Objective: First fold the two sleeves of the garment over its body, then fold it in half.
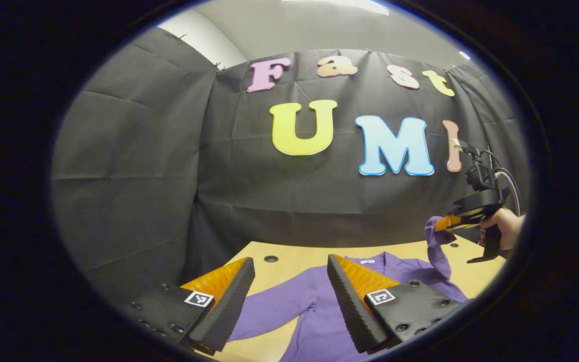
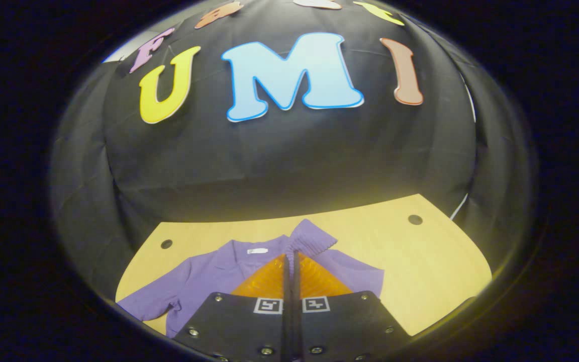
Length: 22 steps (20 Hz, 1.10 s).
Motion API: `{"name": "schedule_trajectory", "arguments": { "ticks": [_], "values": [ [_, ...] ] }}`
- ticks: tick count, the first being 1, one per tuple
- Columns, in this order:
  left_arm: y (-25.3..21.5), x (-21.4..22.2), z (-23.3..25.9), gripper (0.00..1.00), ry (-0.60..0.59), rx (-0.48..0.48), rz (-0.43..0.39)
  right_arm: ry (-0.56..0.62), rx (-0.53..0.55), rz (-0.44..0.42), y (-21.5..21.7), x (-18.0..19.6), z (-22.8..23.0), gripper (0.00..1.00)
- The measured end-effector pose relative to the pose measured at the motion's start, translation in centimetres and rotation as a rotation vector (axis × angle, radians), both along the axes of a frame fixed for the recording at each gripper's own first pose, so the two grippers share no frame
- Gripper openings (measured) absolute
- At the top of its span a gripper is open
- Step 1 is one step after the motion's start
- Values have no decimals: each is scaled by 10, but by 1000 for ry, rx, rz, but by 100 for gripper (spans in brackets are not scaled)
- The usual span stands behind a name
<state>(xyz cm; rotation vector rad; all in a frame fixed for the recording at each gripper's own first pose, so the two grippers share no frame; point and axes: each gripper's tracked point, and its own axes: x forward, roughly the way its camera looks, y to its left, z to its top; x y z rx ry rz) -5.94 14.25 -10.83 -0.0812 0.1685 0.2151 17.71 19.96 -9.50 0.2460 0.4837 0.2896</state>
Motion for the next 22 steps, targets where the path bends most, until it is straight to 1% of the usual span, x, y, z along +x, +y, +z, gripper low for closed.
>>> {"name": "schedule_trajectory", "arguments": {
  "ticks": [5,9,12,17,19,21,22],
  "values": [
    [23,-23,-20,95,34,2,33,24,-51,103,60,-1,-21,0],
    [46,-38,-25,95,49,-1,75,44,-139,186,105,-6,-46,0],
    [60,-46,-32,95,59,-3,100,71,-201,230,132,-9,-71,0],
    [78,-56,-42,95,80,9,130,120,-272,299,169,-15,-109,0],
    [82,-55,-43,95,85,13,136,134,-290,316,178,-20,-118,0],
    [85,-55,-43,95,88,24,140,140,-285,328,184,-22,-120,2],
    [87,-57,-44,95,89,26,142,140,-273,340,187,-24,-119,6]
  ]
}}
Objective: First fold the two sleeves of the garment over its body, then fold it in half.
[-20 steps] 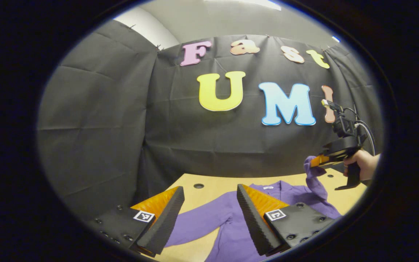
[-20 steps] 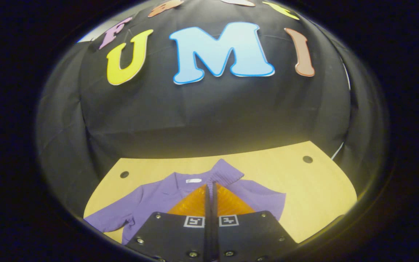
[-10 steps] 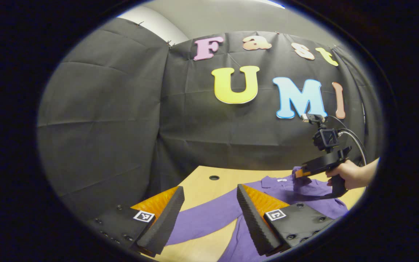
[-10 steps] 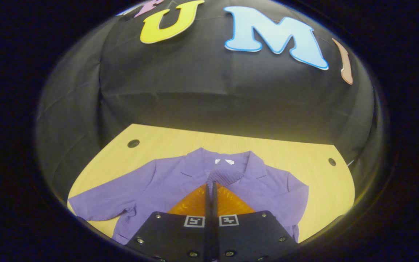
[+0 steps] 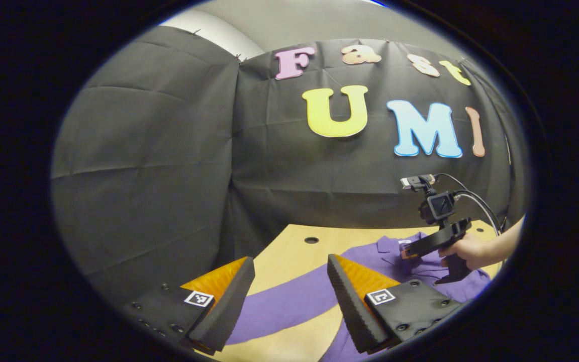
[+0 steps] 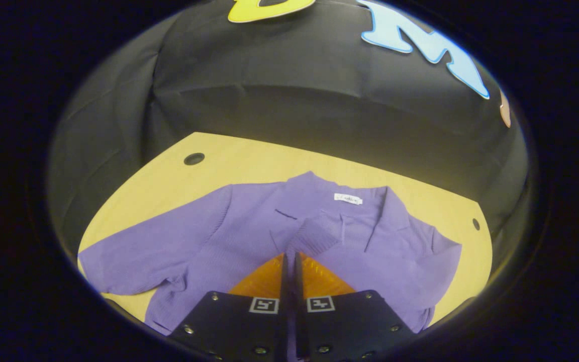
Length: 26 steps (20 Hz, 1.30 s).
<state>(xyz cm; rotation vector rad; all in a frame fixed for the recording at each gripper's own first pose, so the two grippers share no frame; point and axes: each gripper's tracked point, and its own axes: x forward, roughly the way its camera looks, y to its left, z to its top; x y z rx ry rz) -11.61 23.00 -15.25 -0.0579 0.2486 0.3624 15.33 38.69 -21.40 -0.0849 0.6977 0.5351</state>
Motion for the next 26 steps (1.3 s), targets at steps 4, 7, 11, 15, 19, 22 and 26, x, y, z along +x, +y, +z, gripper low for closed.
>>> {"name": "schedule_trajectory", "arguments": {
  "ticks": [4,7,11,15,19,22,26],
  "values": [
    [1,3,-2,95,-1,-9,4,-3,45,38,12,-6,8,21],
    [-1,7,-4,94,-1,-11,2,-25,67,64,15,-15,22,39],
    [3,6,-10,96,1,-29,29,-88,83,98,11,-25,48,82],
    [15,-1,-26,94,35,-43,98,-163,114,132,3,-44,83,93],
    [53,-26,-68,95,129,-99,254,-226,167,155,-13,-73,120,92],
    [76,-41,-97,95,182,-135,349,-245,198,171,-29,-94,137,93],
    [92,-58,-130,95,243,-172,435,-271,213,163,-56,-108,150,93]
  ]
}}
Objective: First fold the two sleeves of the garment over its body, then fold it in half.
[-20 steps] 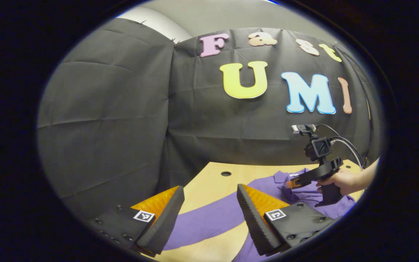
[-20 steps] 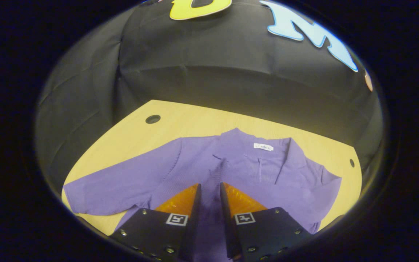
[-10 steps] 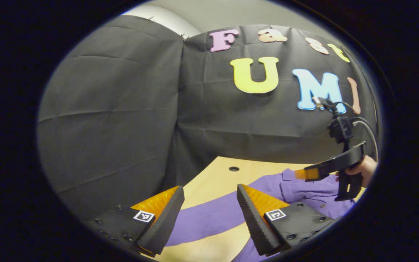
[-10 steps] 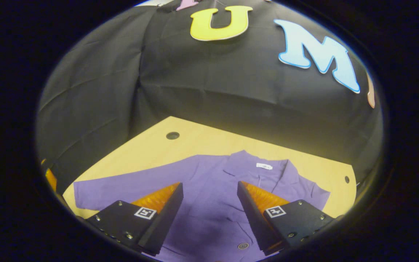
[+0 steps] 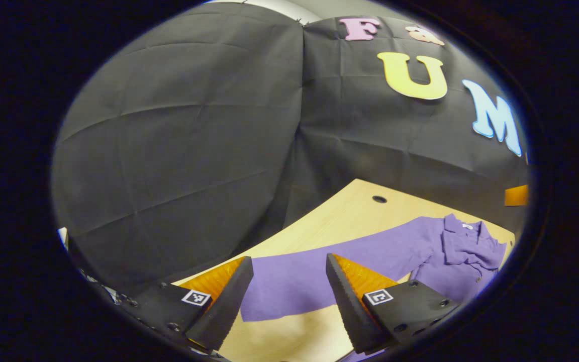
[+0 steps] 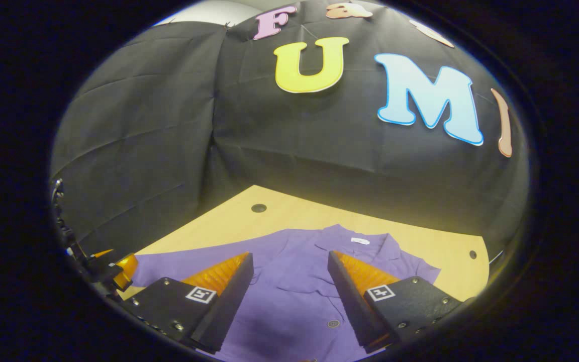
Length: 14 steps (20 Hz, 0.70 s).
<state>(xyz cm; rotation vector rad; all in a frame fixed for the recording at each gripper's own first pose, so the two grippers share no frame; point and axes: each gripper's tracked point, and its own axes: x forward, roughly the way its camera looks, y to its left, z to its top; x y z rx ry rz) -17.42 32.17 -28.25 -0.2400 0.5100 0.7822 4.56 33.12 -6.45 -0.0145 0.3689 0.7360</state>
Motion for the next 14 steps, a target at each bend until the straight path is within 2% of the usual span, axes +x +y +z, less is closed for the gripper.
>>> {"name": "schedule_trajectory", "arguments": {
  "ticks": [6,7,8,9,10,13,14],
  "values": [
    [24,-12,-59,93,105,-95,121,-25,0,-24,-36,-14,7,93],
    [26,-12,-68,96,119,-110,132,-18,2,-29,-41,-17,6,93],
    [27,-13,-74,93,137,-122,139,-13,4,-33,-45,-18,5,93],
    [29,-14,-80,96,144,-119,151,-8,5,-40,-51,-19,5,93],
    [32,-13,-84,93,151,-120,161,-4,5,-46,-56,-20,3,93],
    [32,-21,-94,96,181,-150,194,-1,-1,-66,-71,-19,1,93],
    [34,-18,-93,95,174,-134,180,-2,-3,-73,-76,-18,-1,93]
  ]
}}
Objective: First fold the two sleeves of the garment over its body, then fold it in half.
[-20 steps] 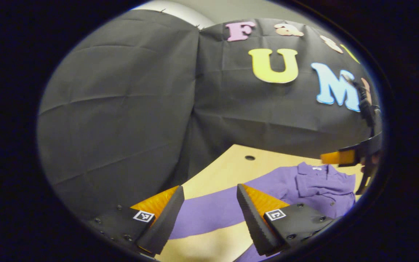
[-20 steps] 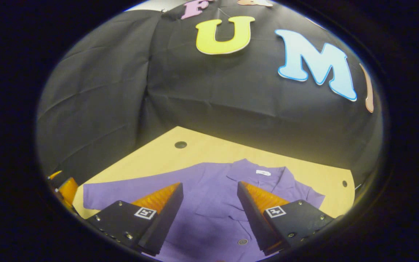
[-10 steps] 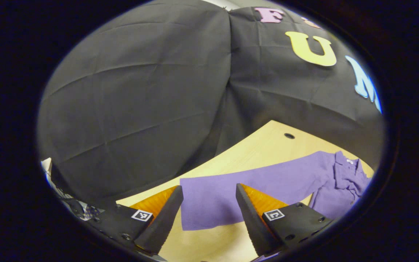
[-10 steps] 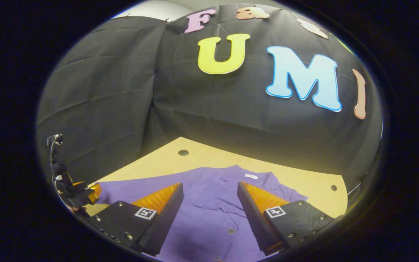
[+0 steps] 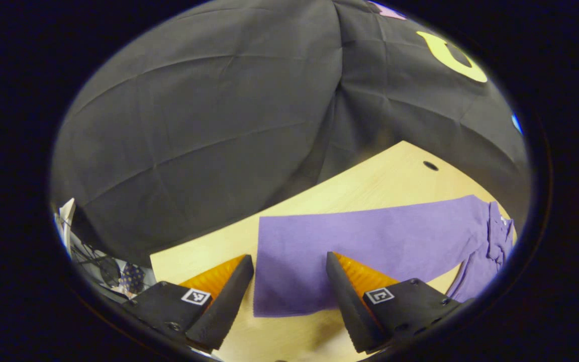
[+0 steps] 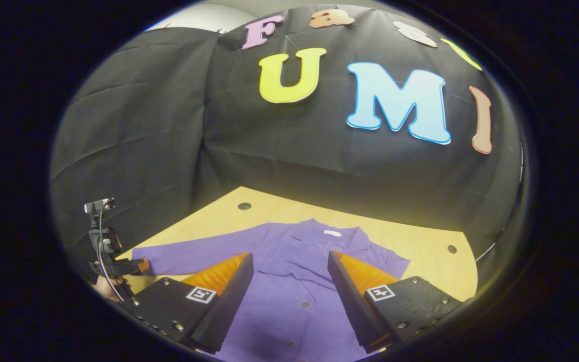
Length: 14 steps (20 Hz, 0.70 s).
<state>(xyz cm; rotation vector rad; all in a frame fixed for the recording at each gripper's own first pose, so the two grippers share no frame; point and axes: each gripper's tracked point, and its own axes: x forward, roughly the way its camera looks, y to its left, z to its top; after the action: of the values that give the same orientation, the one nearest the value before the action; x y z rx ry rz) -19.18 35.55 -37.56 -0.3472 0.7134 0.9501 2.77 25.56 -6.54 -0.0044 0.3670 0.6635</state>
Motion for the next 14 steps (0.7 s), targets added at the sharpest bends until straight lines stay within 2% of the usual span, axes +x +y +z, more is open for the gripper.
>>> {"name": "schedule_trajectory", "arguments": {
  "ticks": [7,11,14],
  "values": [
    [-2,2,-4,92,10,13,7,42,30,-14,-12,-4,-10,93],
    [-10,19,-5,56,-5,10,-52,74,39,-12,-17,-10,-19,93],
    [-19,35,-9,28,-30,-8,-67,83,47,-23,-25,-11,-22,93]
  ]
}}
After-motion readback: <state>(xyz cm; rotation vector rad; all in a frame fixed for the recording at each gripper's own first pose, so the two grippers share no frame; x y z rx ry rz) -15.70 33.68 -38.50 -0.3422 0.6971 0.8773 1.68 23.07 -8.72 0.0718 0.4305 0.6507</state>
